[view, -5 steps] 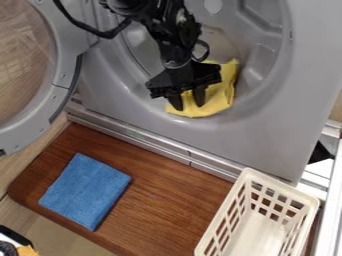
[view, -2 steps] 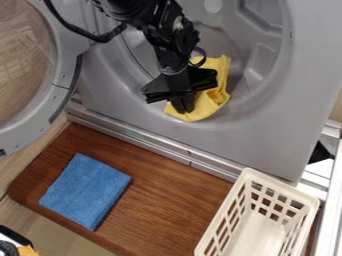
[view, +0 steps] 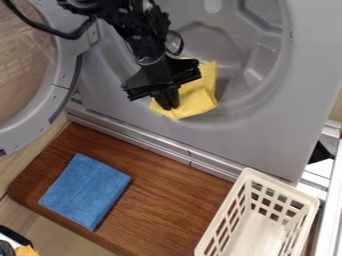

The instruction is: Take the yellow cloth out of the washing machine and put it inside the basket

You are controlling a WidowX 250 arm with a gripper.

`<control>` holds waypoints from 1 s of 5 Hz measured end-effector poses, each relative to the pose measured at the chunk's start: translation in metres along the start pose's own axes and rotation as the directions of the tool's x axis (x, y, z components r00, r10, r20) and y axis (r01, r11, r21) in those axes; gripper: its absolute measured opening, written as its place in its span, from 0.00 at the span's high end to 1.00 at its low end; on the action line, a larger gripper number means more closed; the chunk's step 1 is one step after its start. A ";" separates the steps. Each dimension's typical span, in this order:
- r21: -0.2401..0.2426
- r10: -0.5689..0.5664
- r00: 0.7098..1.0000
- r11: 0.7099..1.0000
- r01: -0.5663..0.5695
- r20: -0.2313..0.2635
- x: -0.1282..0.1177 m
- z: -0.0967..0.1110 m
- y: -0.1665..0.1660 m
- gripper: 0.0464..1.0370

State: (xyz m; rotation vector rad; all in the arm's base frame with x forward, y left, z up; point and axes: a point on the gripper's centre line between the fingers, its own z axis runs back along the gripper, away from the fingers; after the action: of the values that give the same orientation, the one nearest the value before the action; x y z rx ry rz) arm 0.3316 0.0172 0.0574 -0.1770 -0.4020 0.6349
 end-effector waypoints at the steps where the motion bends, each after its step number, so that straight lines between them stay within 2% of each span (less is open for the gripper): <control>1: 0.027 -0.006 1.000 1.000 0.005 0.009 -0.012 0.017 0.004 0.99; 2: 0.018 -0.043 0.999 0.999 0.043 -0.008 -0.034 0.027 0.003 0.99; 4: -0.023 -0.150 0.984 0.989 0.148 -0.093 -0.094 0.036 -0.004 0.99; 5: -0.070 -0.230 0.964 0.972 0.223 -0.132 -0.127 0.033 -0.014 0.99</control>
State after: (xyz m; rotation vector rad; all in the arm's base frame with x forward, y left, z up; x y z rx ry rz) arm 0.2324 -0.0703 0.0518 -0.2225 -0.2991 0.3836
